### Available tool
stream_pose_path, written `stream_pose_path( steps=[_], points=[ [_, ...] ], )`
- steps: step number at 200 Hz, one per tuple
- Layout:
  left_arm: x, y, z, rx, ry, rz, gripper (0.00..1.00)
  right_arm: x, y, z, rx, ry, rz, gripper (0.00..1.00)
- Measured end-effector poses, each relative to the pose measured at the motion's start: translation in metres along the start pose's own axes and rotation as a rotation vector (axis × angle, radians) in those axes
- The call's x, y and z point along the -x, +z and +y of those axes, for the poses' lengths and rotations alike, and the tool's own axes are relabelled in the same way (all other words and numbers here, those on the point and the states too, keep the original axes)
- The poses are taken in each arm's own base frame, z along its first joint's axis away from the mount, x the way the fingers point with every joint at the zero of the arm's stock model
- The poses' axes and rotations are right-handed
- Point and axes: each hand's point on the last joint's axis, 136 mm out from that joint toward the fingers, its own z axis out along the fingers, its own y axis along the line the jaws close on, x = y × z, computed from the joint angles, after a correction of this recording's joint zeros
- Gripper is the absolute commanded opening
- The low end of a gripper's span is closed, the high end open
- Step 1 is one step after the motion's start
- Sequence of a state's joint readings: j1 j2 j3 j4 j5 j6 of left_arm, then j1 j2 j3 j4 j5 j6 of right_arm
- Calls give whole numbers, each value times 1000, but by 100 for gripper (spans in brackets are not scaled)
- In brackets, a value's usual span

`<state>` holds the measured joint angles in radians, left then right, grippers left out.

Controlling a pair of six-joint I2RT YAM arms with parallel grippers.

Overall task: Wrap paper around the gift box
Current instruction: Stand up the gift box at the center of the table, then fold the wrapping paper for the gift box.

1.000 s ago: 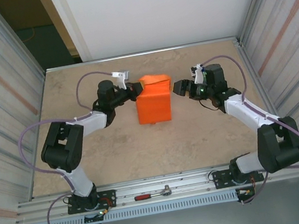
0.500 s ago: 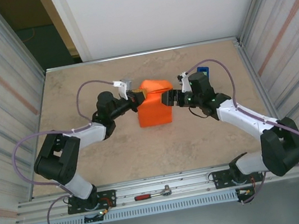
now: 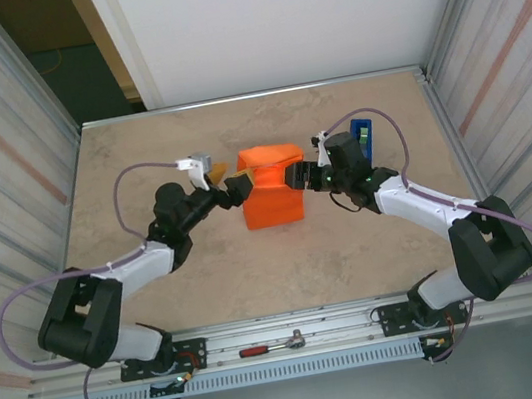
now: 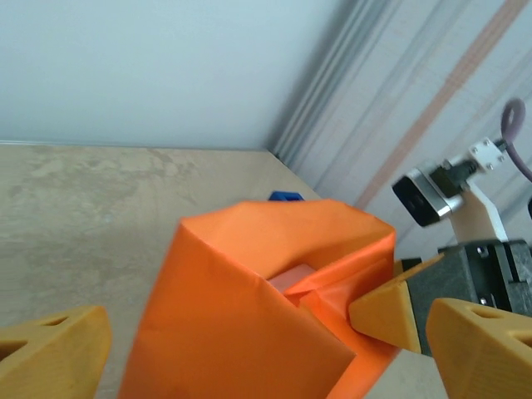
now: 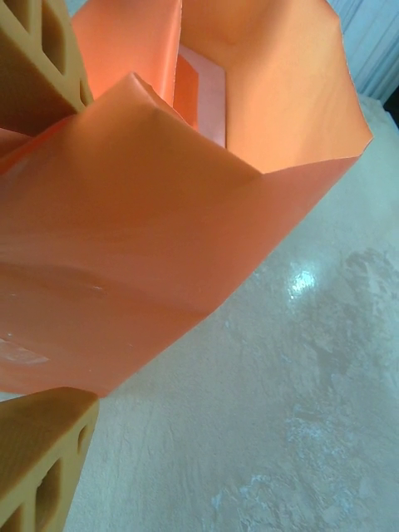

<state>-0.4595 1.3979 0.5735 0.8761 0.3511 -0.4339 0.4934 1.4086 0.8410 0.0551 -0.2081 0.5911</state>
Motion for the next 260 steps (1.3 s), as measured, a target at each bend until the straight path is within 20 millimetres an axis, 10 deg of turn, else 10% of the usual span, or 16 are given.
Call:
stream_pose_path(
  steps=[153, 260],
  points=[
    [-26, 20, 20, 269, 118, 95, 97, -3, -9, 2, 2, 2, 9, 77],
    [27, 20, 19, 309, 85, 95, 97, 82, -42, 32, -14, 56, 3, 77]
  ],
)
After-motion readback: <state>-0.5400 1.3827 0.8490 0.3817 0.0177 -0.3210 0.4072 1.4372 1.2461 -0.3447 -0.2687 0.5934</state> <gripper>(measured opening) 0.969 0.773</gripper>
